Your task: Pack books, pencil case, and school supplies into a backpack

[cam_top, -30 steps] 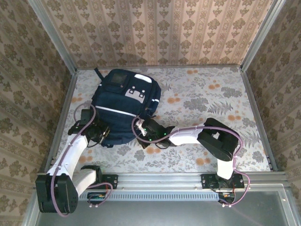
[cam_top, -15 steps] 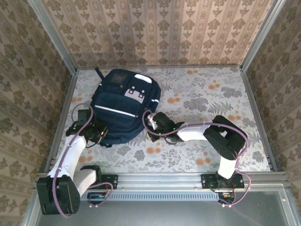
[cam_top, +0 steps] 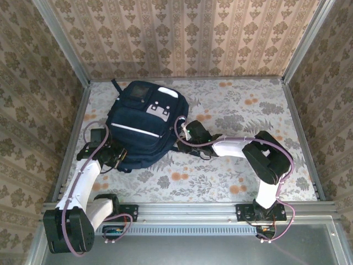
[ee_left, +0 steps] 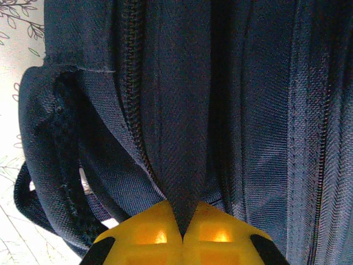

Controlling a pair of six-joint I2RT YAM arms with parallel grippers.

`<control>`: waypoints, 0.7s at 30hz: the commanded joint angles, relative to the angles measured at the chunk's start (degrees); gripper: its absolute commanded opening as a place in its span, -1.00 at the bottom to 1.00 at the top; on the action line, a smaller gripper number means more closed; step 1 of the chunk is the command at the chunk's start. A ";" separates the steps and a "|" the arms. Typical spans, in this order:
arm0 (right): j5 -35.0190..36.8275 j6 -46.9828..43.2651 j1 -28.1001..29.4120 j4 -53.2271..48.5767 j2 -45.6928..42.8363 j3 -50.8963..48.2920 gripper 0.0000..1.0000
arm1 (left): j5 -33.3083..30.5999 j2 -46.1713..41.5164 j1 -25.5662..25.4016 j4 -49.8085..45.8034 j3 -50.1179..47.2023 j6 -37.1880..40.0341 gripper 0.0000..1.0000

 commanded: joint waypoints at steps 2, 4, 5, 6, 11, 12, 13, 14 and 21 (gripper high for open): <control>-0.05 1.28 -0.33 -1.75 -3.08 -1.13 -0.12 | 0.12 0.40 -4.10 4.44 -0.80 0.06 -1.00; 0.14 1.46 -0.33 -2.03 -5.70 -3.23 -0.07 | 0.46 2.16 -7.79 7.05 -1.12 -1.32 -1.00; 1.16 1.76 -0.33 -2.71 -7.46 -4.39 -0.05 | 0.69 3.45 -9.89 8.41 -0.99 -1.83 -1.00; 2.89 2.04 -0.33 -3.55 -9.45 -5.48 -0.03 | 0.89 4.86 -12.07 9.53 -0.59 -2.19 -1.00; 14.64 2.41 -0.50 -8.04 -20.42 -9.67 0.05 | 0.54 12.51 -23.73 11.62 5.18 -0.67 -1.00; 16.61 2.36 -0.52 -8.41 -22.70 -10.47 0.08 | 0.80 14.01 -26.67 11.74 6.45 0.23 -1.00; 18.19 2.10 -0.67 -8.52 -25.36 -11.25 0.09 | 0.91 15.50 -28.77 11.36 8.13 1.15 -1.00; 19.28 1.84 -0.75 -8.52 -27.29 -11.89 0.10 | 1.13 16.73 -30.57 11.14 9.37 2.07 -1.00; 21.49 0.46 -2.08 -7.24 -37.29 -15.74 0.16 | 3.32 23.19 -41.64 7.21 16.09 8.79 -1.00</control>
